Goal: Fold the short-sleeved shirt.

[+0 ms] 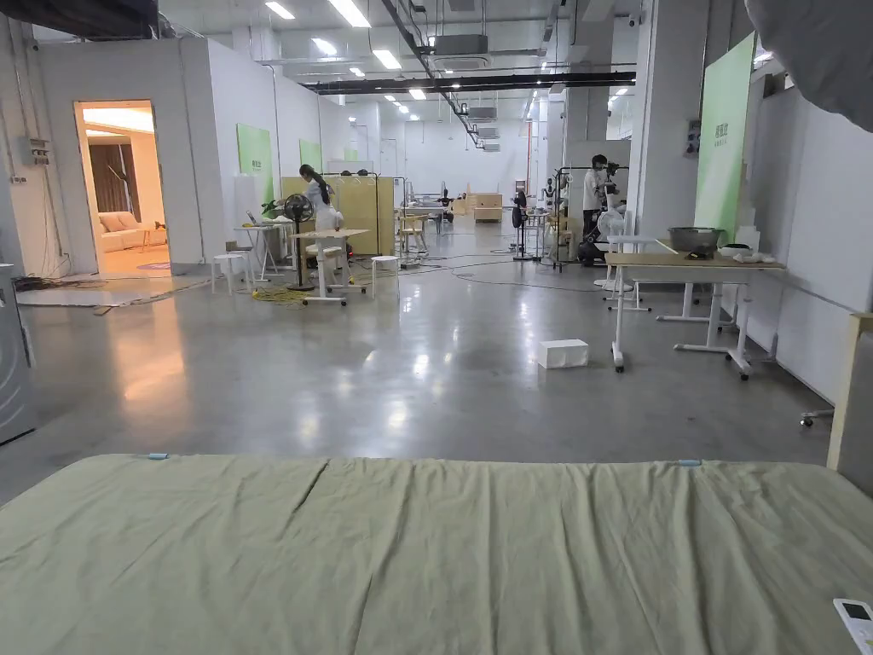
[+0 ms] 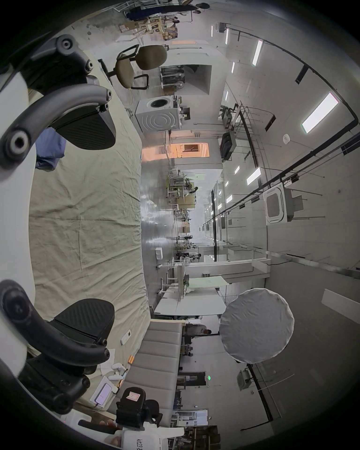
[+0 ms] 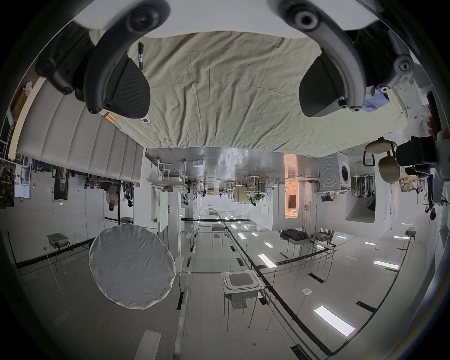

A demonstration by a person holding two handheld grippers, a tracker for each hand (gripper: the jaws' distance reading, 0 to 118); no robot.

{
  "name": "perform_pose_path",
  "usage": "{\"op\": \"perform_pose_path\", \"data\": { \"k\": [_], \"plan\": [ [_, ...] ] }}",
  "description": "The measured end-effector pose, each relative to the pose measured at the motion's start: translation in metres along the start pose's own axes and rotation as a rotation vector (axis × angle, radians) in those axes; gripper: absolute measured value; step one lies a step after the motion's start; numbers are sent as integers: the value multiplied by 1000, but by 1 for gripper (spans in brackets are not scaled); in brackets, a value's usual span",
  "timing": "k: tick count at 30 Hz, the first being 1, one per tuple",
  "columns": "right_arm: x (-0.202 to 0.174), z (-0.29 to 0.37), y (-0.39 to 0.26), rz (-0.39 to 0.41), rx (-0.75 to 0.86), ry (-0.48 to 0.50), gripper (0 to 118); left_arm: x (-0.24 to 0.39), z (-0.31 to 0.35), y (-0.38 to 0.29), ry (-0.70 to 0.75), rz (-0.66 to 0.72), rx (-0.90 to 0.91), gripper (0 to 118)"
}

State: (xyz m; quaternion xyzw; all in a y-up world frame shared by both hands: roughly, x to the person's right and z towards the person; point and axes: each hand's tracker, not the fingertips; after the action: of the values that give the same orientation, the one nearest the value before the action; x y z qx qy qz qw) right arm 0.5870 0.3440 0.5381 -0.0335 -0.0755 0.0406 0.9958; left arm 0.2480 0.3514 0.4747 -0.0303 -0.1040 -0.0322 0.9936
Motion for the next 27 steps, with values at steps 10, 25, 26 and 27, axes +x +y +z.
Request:
{"op": "perform_pose_path", "data": {
  "k": [10, 25, 26, 27],
  "plan": [
    [-7, -4, 9, -107, -54, -1, 118, 0, 0, -2, 0, 8, -13, 118],
    [-41, 4, 29, -114, -85, -19, 118, -2, 3, 3, -11, 29, -6, 118],
    [-40, 5, 30, -115, -87, -19, 118, -2, 3, 3, -11, 29, -5, 118],
    [-40, 6, 33, -120, -90, -20, 118, -2, 4, 4, -9, 30, -4, 118]
  ]
}}
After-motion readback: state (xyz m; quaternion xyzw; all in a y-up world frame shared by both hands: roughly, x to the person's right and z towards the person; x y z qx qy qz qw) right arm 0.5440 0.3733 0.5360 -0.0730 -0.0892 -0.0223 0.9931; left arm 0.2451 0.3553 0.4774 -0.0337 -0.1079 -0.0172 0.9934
